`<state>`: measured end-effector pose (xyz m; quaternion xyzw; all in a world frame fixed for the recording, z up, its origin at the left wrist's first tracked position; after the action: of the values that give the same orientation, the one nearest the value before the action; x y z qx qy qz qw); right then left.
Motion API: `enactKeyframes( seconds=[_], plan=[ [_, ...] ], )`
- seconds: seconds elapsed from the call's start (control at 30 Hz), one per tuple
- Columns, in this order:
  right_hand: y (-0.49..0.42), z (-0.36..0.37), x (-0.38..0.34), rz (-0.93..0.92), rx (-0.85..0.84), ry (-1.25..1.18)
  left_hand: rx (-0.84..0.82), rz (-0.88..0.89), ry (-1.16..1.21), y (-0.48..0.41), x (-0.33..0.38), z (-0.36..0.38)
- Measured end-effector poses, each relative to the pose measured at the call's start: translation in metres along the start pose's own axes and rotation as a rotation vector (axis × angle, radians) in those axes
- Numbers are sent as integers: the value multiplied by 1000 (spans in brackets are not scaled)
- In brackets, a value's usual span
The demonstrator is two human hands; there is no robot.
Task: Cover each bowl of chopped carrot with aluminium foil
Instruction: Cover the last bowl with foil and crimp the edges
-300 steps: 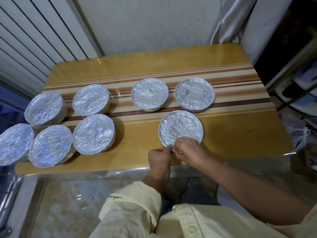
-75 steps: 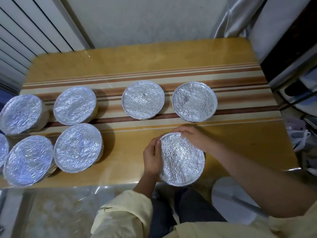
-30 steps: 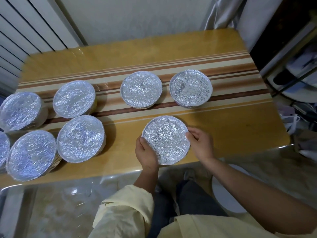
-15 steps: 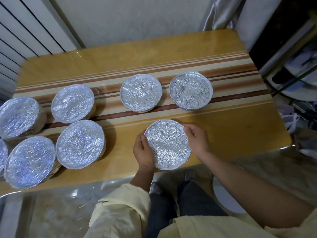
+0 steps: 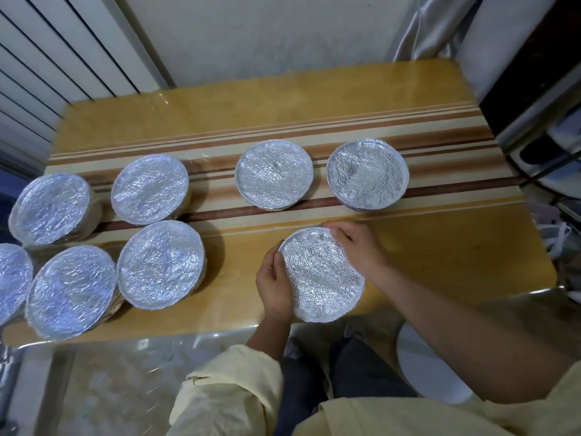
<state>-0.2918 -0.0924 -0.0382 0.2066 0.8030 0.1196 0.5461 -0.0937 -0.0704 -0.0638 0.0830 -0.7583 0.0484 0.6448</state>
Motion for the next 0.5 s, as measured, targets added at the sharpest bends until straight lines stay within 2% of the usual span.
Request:
enactKeyframes(
  seconds=[0.13, 0.33, 0.5],
  plan=[
    [-4, 1, 4, 40, 3, 26, -7, 2, -20, -2, -3, 1],
    [-7, 5, 3, 119, -160, 49, -33, -24, -34, 1, -5, 0],
    [-8, 8, 4, 129, -189, 79, -50, -18, -45, 1, -5, 1]
  ],
)
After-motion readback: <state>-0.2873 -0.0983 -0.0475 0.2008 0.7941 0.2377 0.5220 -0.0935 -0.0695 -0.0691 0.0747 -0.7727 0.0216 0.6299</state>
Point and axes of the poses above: each hand's wrist, its own y-axis away from the middle knuckle, its own z-axis out of the palm, x = y × z, the point moved 7 cm from there along -y, towards the middle knuckle, and after that the axes turned 11 degrees about z, right-handed, at the moved point
